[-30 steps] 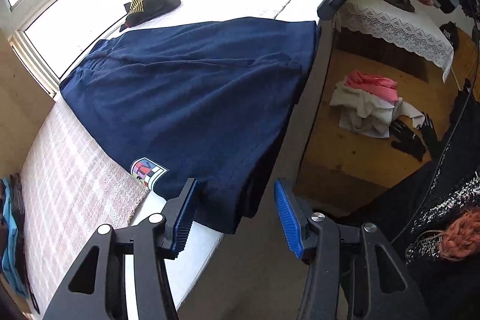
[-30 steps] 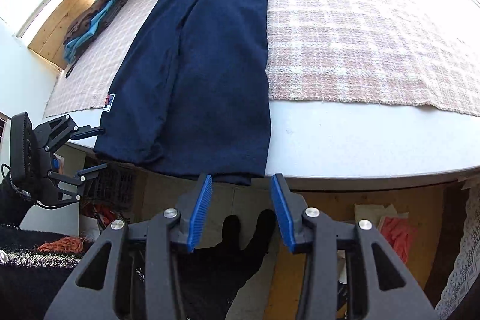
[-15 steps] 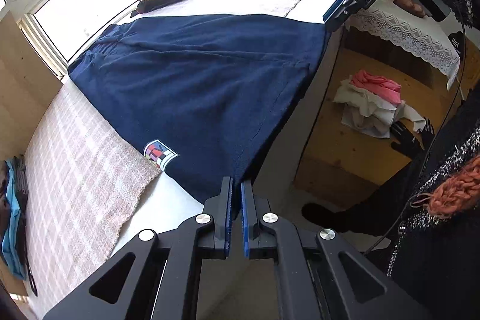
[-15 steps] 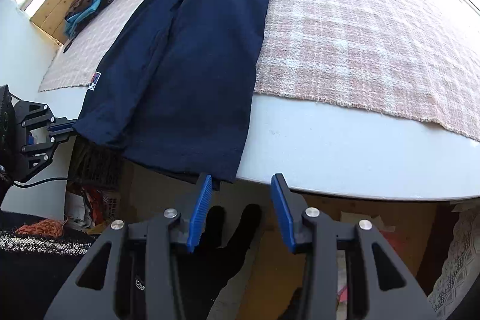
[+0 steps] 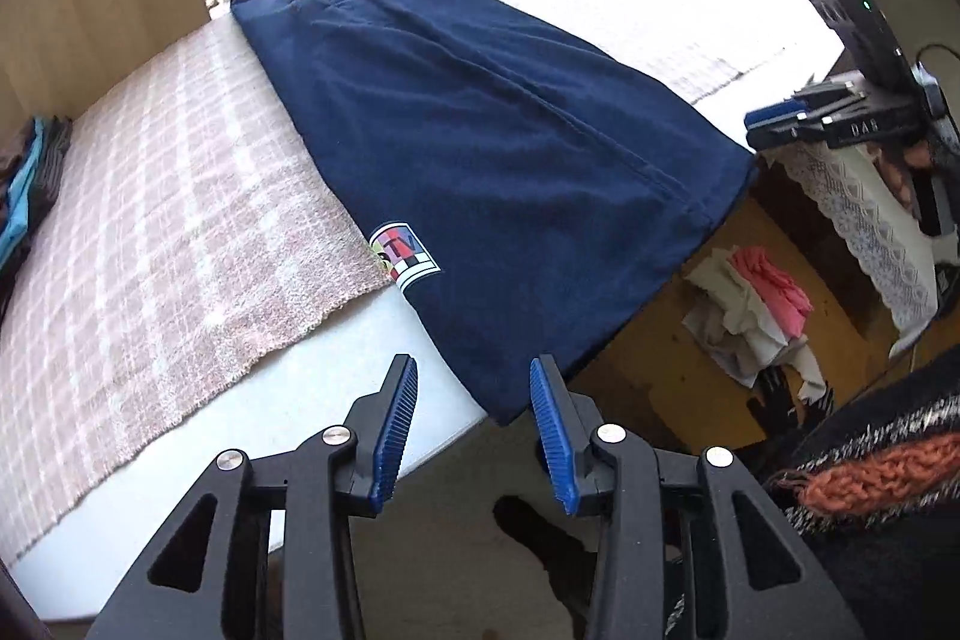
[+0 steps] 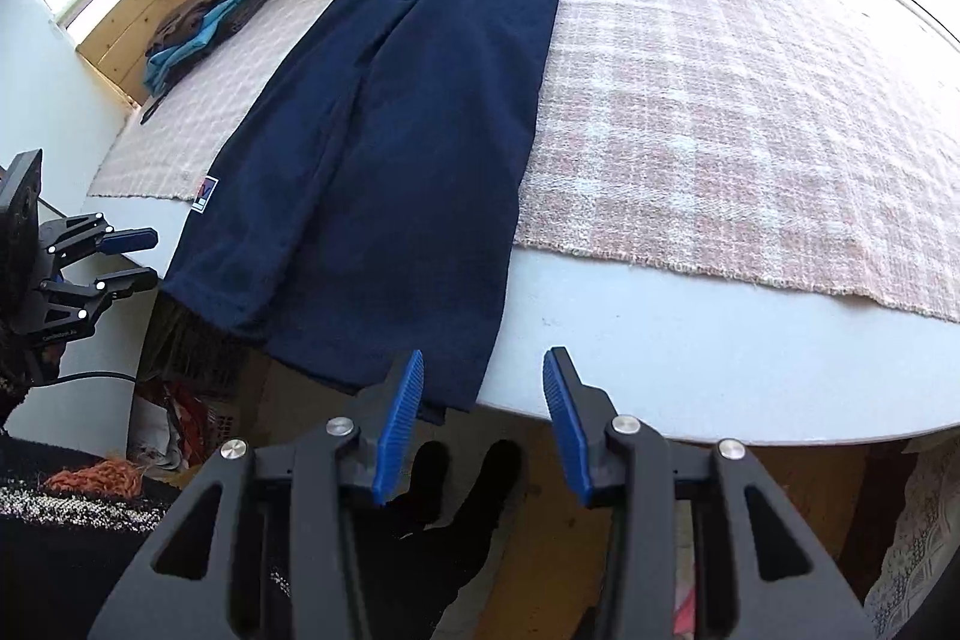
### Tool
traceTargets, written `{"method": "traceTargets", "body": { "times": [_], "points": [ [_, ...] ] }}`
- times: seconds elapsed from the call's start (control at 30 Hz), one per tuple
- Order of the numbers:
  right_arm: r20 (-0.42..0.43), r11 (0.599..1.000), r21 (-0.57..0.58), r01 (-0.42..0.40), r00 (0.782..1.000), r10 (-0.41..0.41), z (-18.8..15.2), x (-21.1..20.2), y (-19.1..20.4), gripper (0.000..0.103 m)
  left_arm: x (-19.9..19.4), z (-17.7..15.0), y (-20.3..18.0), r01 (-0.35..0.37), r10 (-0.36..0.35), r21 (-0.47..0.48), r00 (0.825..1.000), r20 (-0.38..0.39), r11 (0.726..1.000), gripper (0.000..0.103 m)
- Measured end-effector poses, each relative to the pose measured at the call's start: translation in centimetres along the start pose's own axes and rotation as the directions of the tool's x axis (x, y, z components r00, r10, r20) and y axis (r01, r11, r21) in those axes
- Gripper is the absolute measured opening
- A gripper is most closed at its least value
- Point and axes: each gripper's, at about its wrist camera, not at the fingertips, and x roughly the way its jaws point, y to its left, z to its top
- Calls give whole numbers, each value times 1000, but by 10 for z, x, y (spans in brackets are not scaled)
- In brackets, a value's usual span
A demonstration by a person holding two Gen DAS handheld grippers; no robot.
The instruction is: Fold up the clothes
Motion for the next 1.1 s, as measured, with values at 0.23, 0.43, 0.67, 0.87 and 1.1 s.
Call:
{"method": "traceTargets", "body": {
  "times": [0.23, 0.43, 0.67, 0.87, 1.1],
  "points": [
    [-11, 1000, 20, -11, 1000, 11, 6, 13, 3, 41, 19, 15, 2, 80, -89, -211, 995, -36, 974, 38],
    [-31, 999, -42, 21, 999, -22, 5, 21, 9, 42, 32, 13, 1, 27, -50, -250, 995, -89, 968, 39],
    [-42, 995, -100, -5, 999, 1, 8, 24, 14, 42, 36, 13, -5, -72, 45, -265, 993, -105, 962, 43],
    [-62, 993, -105, -62, 997, 55, 11, 28, 9, 12, 42, 18, -20, -46, 21, -200, 992, -125, 979, 11],
    [-84, 938, 127, -323, 939, 335, 17, 35, -34, 6, 41, 19, 1, 138, -174, -330, 981, -81, 934, 4]
  ]
}}
